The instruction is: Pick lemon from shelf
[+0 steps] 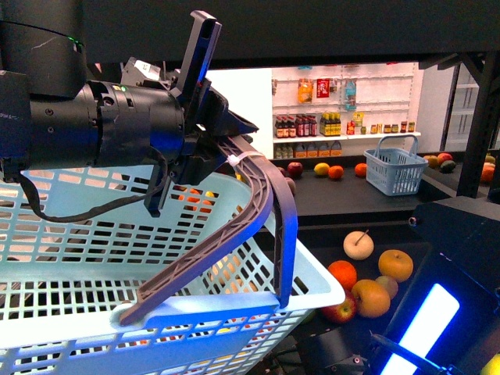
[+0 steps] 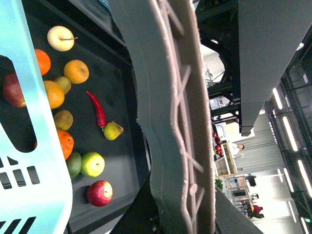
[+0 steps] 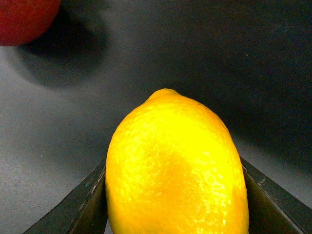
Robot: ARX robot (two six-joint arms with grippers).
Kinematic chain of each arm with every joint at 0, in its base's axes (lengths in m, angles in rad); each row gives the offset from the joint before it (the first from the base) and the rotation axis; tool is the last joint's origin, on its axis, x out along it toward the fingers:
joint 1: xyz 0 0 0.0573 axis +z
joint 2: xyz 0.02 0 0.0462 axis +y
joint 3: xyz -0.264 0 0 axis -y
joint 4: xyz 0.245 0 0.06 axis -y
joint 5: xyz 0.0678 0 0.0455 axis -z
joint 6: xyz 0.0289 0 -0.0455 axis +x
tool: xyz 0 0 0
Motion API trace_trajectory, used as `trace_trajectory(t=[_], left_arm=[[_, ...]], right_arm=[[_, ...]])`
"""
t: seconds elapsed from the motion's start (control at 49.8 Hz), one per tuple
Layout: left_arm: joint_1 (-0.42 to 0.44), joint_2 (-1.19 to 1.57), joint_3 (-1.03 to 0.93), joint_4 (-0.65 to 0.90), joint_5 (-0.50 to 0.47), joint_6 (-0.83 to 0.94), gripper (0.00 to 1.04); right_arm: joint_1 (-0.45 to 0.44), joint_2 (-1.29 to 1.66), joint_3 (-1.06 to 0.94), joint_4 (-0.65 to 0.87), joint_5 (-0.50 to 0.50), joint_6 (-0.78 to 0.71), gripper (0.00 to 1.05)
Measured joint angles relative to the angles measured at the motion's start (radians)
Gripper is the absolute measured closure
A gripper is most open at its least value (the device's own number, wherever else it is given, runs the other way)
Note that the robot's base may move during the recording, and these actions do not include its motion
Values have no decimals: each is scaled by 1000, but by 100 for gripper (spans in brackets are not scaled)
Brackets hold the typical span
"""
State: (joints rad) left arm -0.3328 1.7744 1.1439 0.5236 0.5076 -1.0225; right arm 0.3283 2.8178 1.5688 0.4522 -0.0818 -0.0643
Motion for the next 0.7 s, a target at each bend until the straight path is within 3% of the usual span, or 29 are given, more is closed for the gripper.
trace_trajectory(t=[0.161,0.442,0.703], left_arm=[[0,0,0,0,0,0,96],[0,0,0,0,-2,0,96],[0,0,0,0,-2,0,96]], right_arm=[[-39,-29,-23,10,90,-1,40],[-196,-185,-124,90,261,19,40],[-269,-375,-248,203,266,103,40]])
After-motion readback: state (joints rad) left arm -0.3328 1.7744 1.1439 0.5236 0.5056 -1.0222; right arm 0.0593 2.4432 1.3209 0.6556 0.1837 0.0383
